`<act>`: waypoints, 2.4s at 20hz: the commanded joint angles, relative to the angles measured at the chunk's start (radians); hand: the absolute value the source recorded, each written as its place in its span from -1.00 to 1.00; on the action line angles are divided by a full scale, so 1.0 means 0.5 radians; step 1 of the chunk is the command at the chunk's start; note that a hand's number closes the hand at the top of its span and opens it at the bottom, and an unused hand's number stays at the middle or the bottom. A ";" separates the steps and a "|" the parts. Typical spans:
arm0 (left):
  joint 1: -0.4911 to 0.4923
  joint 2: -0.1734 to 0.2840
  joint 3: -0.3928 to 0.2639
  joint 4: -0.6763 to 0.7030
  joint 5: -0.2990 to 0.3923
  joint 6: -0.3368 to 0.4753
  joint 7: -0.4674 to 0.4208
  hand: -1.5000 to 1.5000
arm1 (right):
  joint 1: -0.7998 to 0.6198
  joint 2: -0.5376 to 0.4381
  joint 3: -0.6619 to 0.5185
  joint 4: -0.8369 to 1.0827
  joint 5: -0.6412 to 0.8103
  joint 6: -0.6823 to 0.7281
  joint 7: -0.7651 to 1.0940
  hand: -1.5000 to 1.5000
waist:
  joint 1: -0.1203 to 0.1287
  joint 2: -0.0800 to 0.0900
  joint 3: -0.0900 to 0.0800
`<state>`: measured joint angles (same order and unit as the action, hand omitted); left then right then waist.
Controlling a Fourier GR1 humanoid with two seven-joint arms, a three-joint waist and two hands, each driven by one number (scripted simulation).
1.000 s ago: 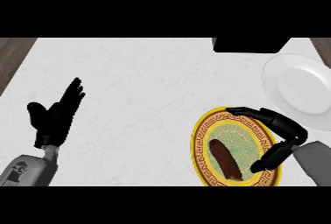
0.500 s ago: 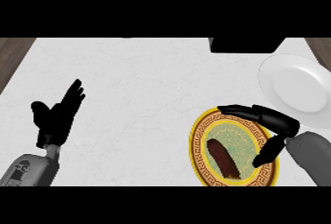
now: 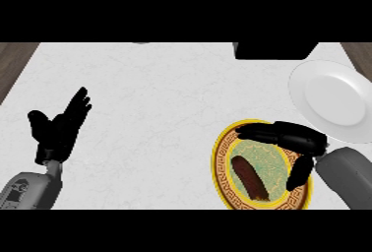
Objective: Pick the sweet potato from the plate and place it in the plate
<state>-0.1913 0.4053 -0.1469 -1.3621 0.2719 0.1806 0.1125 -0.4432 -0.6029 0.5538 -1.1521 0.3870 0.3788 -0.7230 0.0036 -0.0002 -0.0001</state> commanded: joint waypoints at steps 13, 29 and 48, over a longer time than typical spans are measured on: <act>0.099 -0.145 0.119 0.017 -0.186 -0.120 -0.063 0.00 | 0.140 0.153 -0.025 -0.215 0.594 0.219 0.191 -1.00 | -0.007 -0.001 0.000; -0.027 -0.264 0.256 -0.001 -0.323 -0.194 0.085 0.00 | 0.086 0.481 -0.072 0.037 1.136 0.162 0.103 -1.00 | -0.001 0.002 0.000; 0.082 -0.284 0.299 -0.071 -0.343 -0.208 0.068 0.00 | 0.105 0.865 -0.889 0.162 0.917 -0.170 1.180 1.00 | -0.047 0.013 0.000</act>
<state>-0.1636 0.2713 0.0052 -1.3945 0.1010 0.0716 0.1497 -0.3784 -0.2486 0.2894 -1.1398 0.8841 0.3794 -0.3764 -0.0083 -0.0022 -0.0058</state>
